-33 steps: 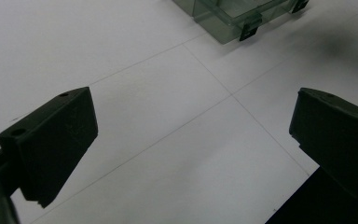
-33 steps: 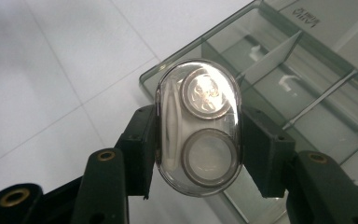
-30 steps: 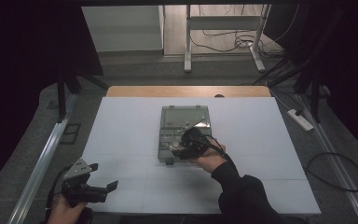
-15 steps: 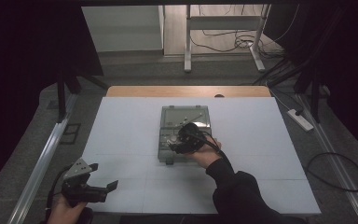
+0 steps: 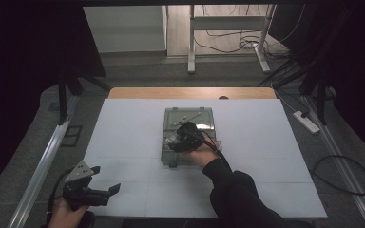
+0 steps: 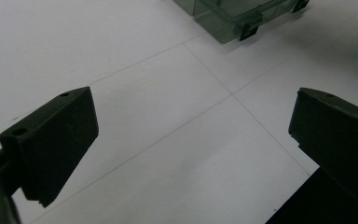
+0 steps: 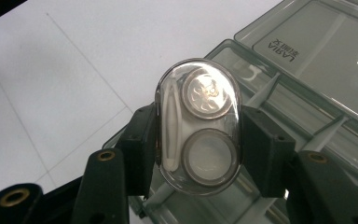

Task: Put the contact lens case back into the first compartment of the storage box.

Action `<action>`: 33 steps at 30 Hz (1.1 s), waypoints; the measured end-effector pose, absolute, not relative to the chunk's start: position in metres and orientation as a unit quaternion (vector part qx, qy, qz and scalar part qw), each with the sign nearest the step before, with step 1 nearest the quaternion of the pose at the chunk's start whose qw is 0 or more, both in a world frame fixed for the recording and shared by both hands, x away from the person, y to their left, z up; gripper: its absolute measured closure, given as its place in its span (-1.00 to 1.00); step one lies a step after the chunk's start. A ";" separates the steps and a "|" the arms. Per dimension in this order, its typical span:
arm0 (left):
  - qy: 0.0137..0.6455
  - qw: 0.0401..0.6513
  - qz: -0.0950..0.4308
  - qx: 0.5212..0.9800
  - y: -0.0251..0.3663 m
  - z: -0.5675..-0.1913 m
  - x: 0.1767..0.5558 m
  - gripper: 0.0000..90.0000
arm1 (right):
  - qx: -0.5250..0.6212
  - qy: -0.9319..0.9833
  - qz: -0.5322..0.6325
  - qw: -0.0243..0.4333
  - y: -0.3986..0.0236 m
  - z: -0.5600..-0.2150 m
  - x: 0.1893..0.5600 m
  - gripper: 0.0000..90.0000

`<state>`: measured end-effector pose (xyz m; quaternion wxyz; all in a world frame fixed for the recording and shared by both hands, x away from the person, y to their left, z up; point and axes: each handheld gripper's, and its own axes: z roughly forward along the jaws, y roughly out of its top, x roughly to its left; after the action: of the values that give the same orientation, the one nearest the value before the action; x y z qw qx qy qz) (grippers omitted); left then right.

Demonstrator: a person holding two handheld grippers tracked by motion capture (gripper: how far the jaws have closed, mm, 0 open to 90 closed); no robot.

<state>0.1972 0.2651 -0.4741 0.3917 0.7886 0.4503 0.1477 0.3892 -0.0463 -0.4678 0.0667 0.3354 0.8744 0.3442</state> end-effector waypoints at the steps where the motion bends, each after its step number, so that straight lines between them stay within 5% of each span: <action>1: 0.450 0.391 0.148 0.789 0.265 -0.474 0.197 -0.97 | 0.337 0.874 0.344 0.067 -0.046 -0.468 0.390 0.08; 33: 0.444 0.390 0.149 0.793 0.264 -0.474 0.197 -0.96 | 0.398 0.851 0.328 0.098 -0.008 -0.485 0.415 0.08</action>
<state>0.1969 0.2640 -0.4741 0.3896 0.7929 0.4441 0.1492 0.4147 -0.0078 -0.4849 0.0981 0.3977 0.8513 0.3280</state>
